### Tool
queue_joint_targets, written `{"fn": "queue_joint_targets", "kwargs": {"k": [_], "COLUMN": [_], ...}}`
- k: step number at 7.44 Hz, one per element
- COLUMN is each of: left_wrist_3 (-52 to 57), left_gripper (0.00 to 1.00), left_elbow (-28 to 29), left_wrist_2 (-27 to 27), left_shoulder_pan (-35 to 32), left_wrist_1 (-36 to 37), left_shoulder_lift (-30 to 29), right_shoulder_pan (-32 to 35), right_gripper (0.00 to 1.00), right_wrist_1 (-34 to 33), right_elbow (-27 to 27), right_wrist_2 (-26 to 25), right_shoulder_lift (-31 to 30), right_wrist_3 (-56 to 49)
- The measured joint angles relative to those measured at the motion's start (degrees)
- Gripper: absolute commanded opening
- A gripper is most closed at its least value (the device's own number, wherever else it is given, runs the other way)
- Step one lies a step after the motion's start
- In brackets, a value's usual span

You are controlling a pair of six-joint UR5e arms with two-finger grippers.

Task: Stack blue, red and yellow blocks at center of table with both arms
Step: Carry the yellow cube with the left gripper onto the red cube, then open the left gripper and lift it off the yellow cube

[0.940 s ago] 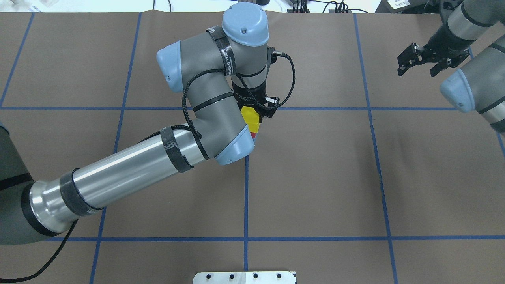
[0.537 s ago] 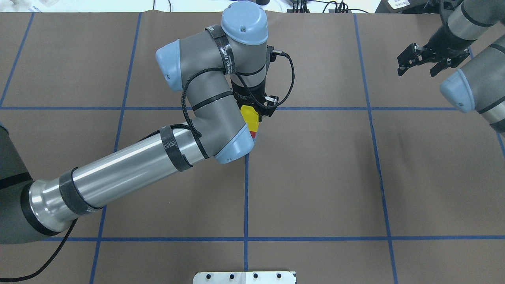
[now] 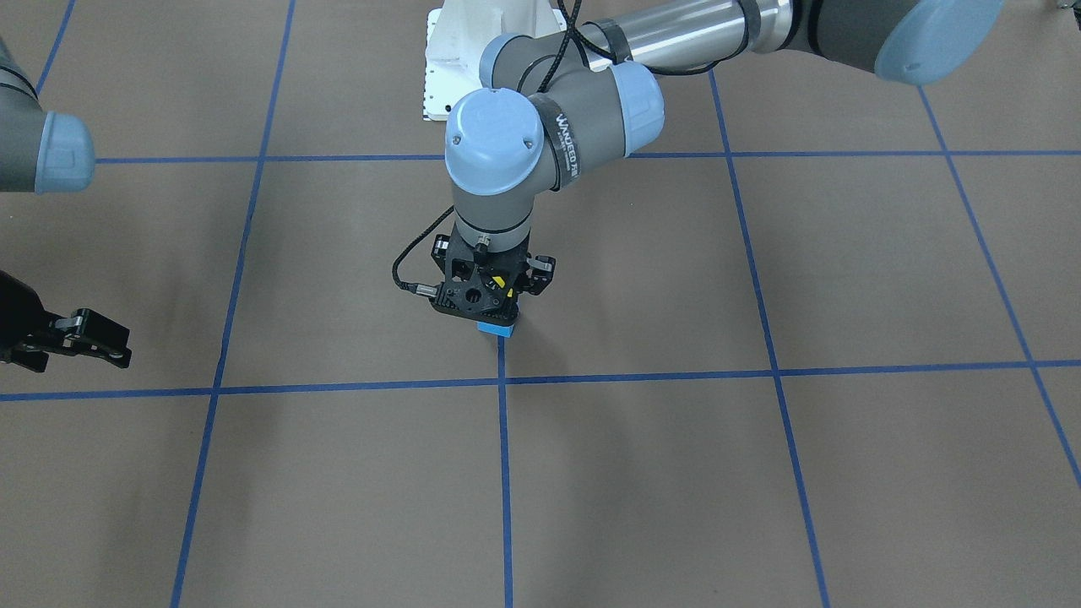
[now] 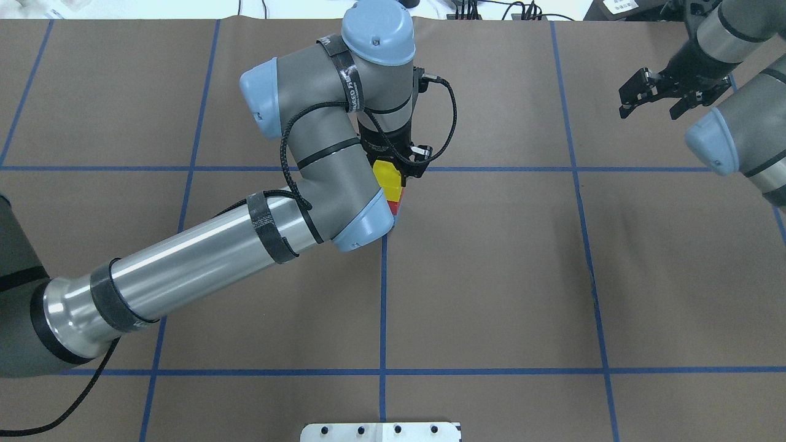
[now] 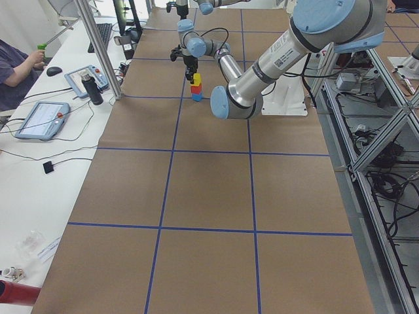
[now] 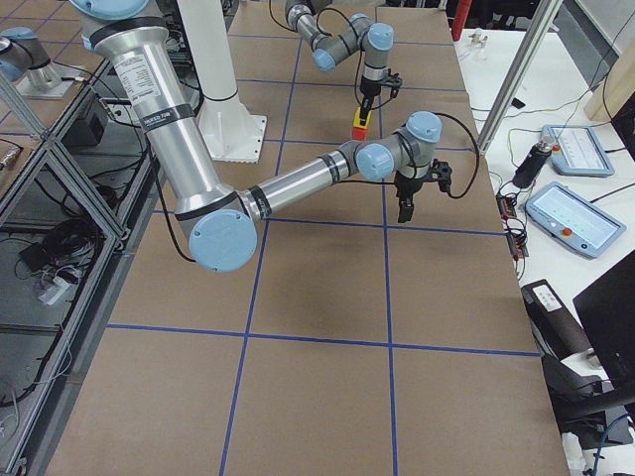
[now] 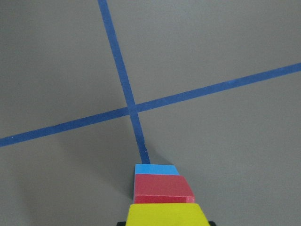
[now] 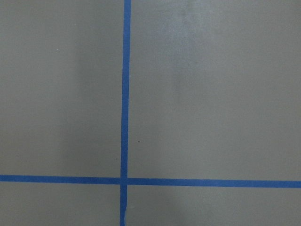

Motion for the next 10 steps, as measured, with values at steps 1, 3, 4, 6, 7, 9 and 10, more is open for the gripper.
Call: {"fn": "queue_joint_targets", "kwargs": {"k": [1,3,4,6,7,9,10], "left_wrist_3": [0.00,-0.23,-0.93,-4.24,-5.16,-5.60,-5.23], "left_gripper": [0.12,1.00,1.00,1.00,1.00,1.00,1.00], "left_elbow": [0.05,0.24,0.30,0.35,0.35,0.18,-0.50], "left_wrist_2": [0.01,0.01,0.01,0.01,0.01,-0.08,-0.68], "left_shoulder_pan": [-0.10,-0.11,-0.06,0.08,0.09,-0.77,-2.84], "left_wrist_1": [0.00,-0.02,-0.70,-3.46,-3.97,-3.79,-2.87], "left_shoulder_lift": [0.00,0.11,0.23,0.43,0.43,0.44,0.46], "right_shoulder_pan": [0.00,0.00,0.00,0.16,0.40,0.74,1.36], "right_gripper": [0.99,0.99,0.99,0.99,0.99,0.99,0.99], "right_wrist_1": [0.00,0.00,0.00,-0.06,-0.08,-0.09,-0.20], "right_elbow": [-0.01,0.00,-0.06,-0.16,-0.19,-0.19,-0.27], "right_wrist_2": [0.00,0.00,0.00,0.00,0.01,0.09,0.15], "right_shoulder_lift": [0.02,-0.01,-0.04,-0.07,-0.09,-0.03,-0.05], "right_wrist_3": [0.00,0.00,-0.02,-0.60,-0.82,-0.99,-2.06]}}
